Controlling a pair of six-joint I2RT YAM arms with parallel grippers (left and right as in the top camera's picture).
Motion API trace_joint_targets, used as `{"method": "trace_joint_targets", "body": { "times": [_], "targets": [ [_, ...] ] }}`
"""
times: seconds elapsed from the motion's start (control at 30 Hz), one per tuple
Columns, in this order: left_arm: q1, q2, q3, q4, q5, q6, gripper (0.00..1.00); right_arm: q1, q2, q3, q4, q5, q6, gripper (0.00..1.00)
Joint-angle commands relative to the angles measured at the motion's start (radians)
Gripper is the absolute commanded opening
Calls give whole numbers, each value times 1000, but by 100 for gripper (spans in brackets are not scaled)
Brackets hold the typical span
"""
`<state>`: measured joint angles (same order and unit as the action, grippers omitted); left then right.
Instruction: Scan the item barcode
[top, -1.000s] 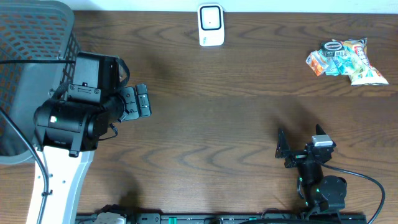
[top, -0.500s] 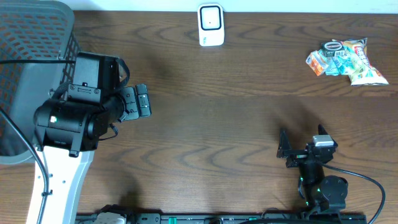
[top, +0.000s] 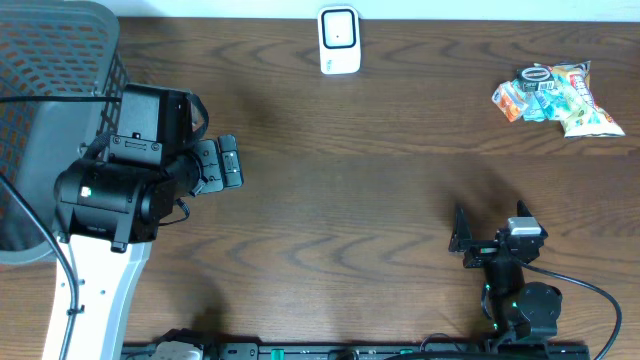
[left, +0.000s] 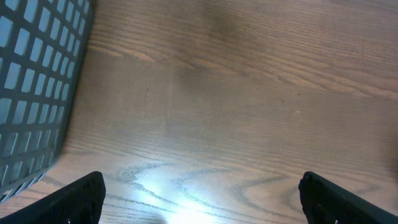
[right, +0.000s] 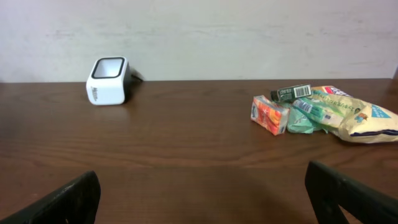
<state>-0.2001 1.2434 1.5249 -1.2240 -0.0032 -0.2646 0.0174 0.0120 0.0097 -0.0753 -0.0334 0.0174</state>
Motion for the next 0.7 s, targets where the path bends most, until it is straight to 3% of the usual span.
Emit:
{"method": "trace_joint_targets", "body": {
  "times": [0.0, 0.67],
  "targets": [
    [-2, -2, 11, -2, -9, 2, 98, 10, -6, -3, -5, 13, -11, 99],
    [-2, -2, 11, -2, -9, 2, 98, 37, -6, -3, -6, 17, -9, 99]
  ]
}}
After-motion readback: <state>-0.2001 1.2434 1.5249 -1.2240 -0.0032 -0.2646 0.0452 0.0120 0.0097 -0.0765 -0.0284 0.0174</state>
